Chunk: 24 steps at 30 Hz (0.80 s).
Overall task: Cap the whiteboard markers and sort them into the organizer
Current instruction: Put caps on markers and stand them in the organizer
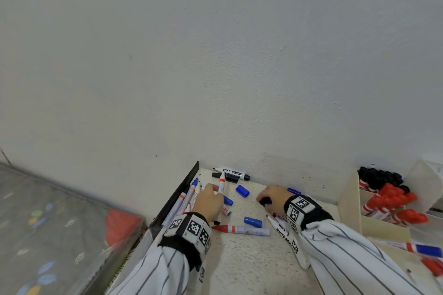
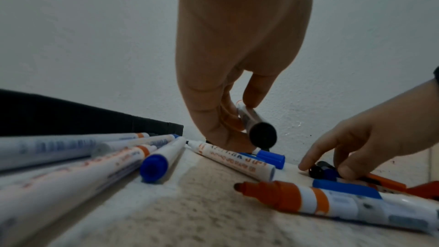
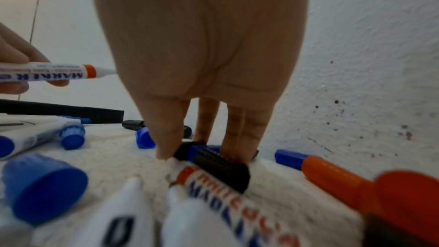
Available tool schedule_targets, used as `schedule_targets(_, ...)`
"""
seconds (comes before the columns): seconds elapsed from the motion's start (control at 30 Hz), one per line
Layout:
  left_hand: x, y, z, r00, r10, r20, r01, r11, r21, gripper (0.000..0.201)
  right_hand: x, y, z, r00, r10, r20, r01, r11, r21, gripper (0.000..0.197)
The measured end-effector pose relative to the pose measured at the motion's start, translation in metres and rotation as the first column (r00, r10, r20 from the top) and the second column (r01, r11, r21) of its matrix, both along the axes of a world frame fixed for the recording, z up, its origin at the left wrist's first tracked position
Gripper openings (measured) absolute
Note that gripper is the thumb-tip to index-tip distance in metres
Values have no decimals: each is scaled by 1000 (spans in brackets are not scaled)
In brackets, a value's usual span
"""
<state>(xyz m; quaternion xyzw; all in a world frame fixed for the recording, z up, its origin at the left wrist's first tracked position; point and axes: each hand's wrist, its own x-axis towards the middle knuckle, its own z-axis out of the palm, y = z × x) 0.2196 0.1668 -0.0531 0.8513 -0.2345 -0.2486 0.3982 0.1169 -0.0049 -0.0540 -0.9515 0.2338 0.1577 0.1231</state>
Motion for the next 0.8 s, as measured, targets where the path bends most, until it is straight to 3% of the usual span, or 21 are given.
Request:
schedule_targets(0.17,-20,11,3,995,-4,-97,-1,999,-45,28,-5,10,2,999,-30,44,32,998,-54,12)
schedule_targets(0.27,-35,19,9,974,-33,-223,18,997,-69,23,-12,14,1,1000,-14,7,14,1000,-24,26)
schedule_targets(0.37,-55,28,11,893,-122,-432,113,993,-46,27,-18,19,1,1000,-15,-11,15,999,-34,25)
schedule_targets(0.47,-72,34,6,822,-195,-536,210,977,-34,30,-23,23,5,980,-100,170,103,995,-11,20)
schedule_targets(0.57,-82,33,-2,907,-242,-344,258,966,0,24,-34,23,16,904,-211,371,192,977,89,26)
schedule_targets(0.67,-86,29,-11,958,-219,-188,214,976,-45,20,-50,24,31,780,-330,532,264,944,198,14)
schedule_targets(0.73,-89,26,-12,974,-201,-104,190,976,-109,18,-65,26,37,726,-370,579,266,929,259,15)
schedule_targets(0.8,-92,24,-13,979,-205,-21,199,967,-156,20,-80,31,40,722,-373,583,262,927,268,15)
